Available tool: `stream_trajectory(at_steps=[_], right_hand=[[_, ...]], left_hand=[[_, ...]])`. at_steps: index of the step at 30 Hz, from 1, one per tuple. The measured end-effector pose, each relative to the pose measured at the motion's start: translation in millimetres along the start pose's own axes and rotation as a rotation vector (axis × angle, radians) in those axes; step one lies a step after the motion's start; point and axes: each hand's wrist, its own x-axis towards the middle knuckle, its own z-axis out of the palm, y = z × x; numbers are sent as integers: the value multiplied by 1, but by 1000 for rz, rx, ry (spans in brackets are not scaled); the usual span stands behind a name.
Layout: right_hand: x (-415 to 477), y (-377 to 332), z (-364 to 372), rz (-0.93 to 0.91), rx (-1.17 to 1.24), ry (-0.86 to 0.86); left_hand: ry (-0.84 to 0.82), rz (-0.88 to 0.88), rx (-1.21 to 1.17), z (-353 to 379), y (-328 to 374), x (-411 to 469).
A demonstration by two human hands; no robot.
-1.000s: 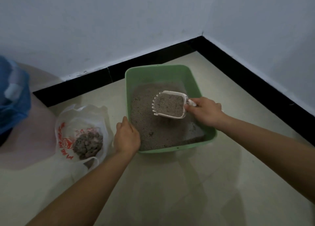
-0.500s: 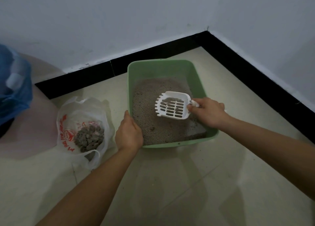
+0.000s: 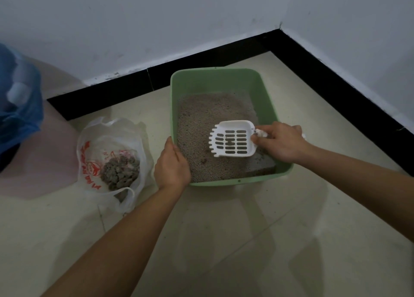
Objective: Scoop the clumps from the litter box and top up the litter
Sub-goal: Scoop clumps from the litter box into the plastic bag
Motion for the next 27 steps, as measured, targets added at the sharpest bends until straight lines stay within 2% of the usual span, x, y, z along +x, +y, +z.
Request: stream_trajectory(at_steps=[6,12,16,20,27], right_hand=[[-6,1,0,-162,-227,-33],[13,-26,-6,-145,-494,-66],[26,-47,-15,-158,-608,-24],[35,-54,-2,-164,-579,-64],[33,-31,20,-220,-320,-194]], left_hand=[[5,-11,-113,1,-3,0],[24,-12,-230,0,-2,-2],[36,-20,-249,1,-2,-2],[43,-27,-268,3,-5,-1],[50,-36,-302,1,-4,-2]])
